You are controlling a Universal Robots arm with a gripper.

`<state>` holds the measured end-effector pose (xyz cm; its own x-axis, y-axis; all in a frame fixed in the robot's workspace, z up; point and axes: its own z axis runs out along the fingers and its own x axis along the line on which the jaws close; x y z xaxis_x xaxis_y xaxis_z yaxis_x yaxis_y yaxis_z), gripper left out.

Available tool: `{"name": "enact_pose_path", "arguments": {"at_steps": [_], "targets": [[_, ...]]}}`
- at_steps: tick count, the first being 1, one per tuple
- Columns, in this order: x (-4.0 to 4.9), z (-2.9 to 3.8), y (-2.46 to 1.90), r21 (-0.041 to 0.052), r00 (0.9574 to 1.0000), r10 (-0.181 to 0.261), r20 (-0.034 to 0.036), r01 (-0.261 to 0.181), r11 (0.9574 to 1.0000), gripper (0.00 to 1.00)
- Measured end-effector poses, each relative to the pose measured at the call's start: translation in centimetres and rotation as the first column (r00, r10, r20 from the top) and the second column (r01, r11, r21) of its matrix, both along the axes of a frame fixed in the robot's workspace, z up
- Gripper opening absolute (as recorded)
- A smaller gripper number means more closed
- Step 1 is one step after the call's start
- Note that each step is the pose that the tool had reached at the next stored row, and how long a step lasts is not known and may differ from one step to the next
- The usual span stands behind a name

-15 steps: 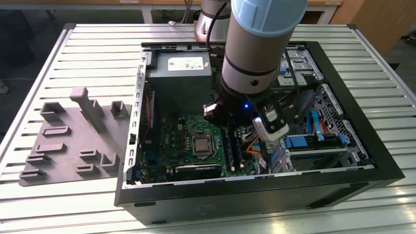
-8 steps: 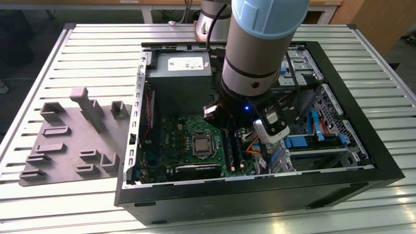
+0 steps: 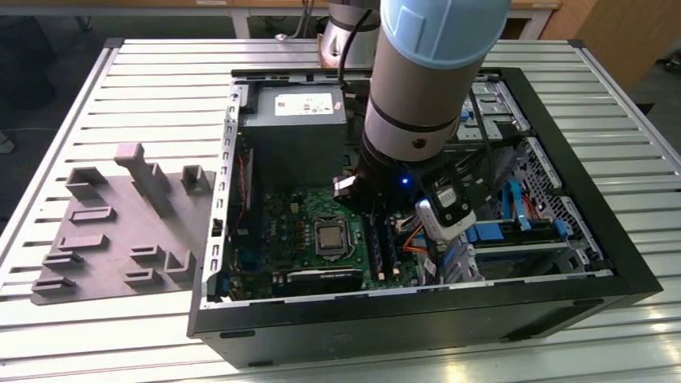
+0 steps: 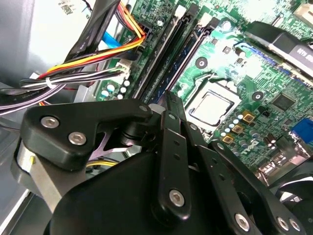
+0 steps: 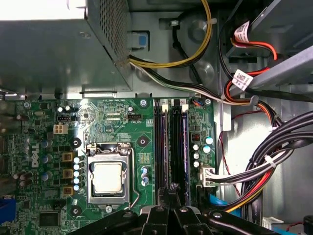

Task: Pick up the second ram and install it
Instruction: 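Press down the second ram until it locks into place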

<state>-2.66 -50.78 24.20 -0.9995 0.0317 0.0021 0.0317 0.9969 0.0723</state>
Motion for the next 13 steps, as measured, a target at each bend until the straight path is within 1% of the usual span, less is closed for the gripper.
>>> {"name": "enact_pose_path", "arguments": {"at_steps": [9, 13], "targets": [[0.00, 0.00, -0.41, -0.0016, 1.0000, 0.000, 0.0000, 0.000, 1.0000, 0.11], [0.00, 0.00, -0.57, -0.0046, 1.0000, 0.000, 0.0000, 0.000, 1.0000, 0.11]]}}
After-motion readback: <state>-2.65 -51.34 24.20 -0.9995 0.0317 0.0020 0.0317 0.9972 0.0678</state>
